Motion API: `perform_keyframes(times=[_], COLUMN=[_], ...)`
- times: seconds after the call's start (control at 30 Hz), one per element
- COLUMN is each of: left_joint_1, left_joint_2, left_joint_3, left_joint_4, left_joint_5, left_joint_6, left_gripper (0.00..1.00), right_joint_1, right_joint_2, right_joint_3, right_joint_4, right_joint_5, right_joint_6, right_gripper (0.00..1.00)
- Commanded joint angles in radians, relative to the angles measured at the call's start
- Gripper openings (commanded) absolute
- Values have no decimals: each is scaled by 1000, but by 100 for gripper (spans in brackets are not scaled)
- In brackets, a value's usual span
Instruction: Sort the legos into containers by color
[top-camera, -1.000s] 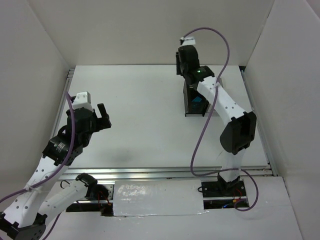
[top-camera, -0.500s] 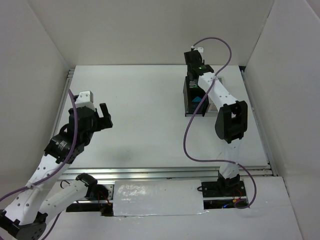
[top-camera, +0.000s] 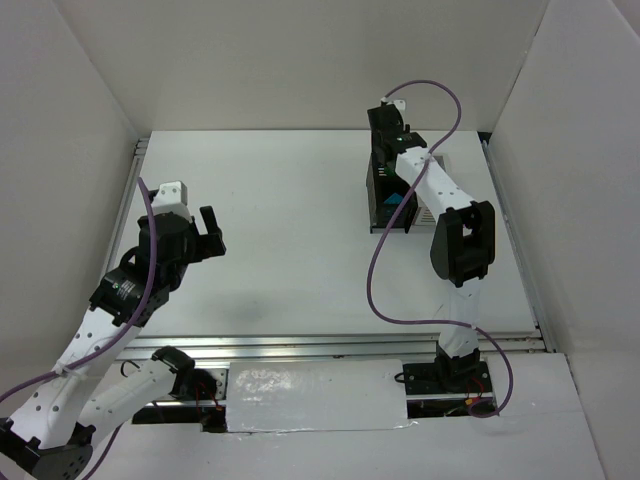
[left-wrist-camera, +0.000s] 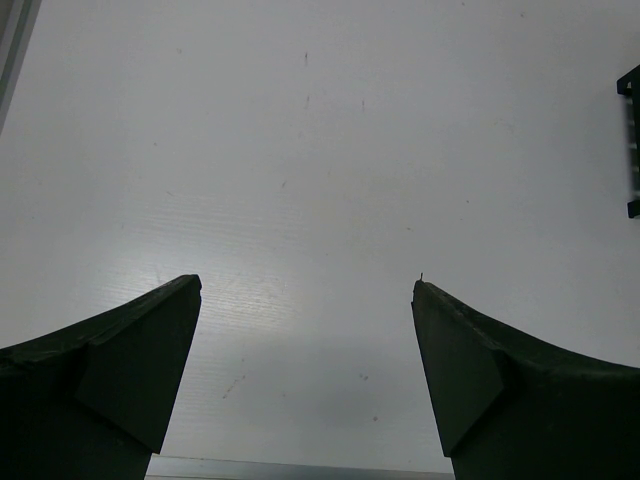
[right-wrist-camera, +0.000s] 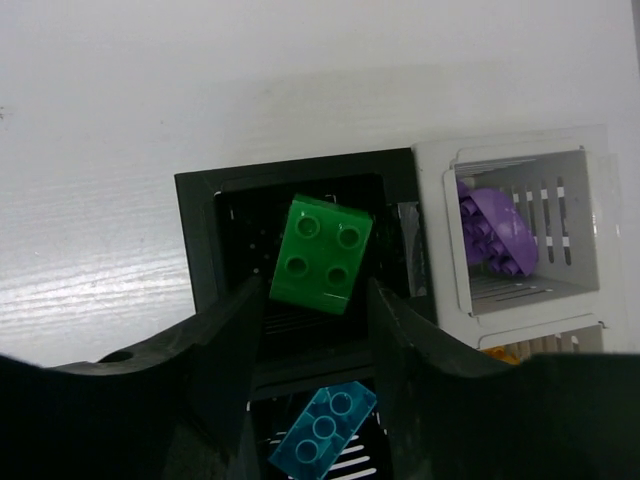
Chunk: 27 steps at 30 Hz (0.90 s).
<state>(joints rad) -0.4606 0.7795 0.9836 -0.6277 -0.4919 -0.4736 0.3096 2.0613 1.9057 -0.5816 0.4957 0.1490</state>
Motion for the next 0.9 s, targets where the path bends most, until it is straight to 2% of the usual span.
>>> perform_keyframes(times=[0.0,0.07,0.1,0.17,0.27,0.37,0.43,0.47,0.5,0.53,0.77,0.87], left_joint_1=[5,5,4,5,4,19,69,120,146,164,189,191], left_joint_2=[-5,-5,-8,-6,-5,13,43,64,76,87,220,212], left_joint_3=[7,7,6,7,7,20,47,59,85,98,374,437], left_joint_4=[29,31,29,31,31,28,22,8,6,5,-182,-240], left_joint_5=[1,3,3,3,1,-16,-5,7,38,45,-39,-68], left_joint_6=[13,13,13,13,12,3,-19,-28,-33,-48,-94,-111], left_gripper=[99,100,99,100,100,99,100,99,100,100,100,99], right_joint_1=[-1,2,2,2,0,2,8,11,17,22,31,33], right_joint_2=[-70,-67,-67,-72,-84,-153,-258,-306,-411,-464,-988,-1105], right_joint_3=[-8,-1,1,1,16,4,-35,-106,-150,-242,-571,-622], right_joint_4=[32,26,22,23,5,-36,-44,-34,-23,-5,8,-56], right_joint_5=[-11,-5,-5,-5,-5,-68,-130,-149,-184,-192,-197,-224], right_joint_6=[15,17,17,17,26,50,83,95,110,116,202,216], right_gripper=[55,56,62,67,69,70,74,78,92,100,100,100])
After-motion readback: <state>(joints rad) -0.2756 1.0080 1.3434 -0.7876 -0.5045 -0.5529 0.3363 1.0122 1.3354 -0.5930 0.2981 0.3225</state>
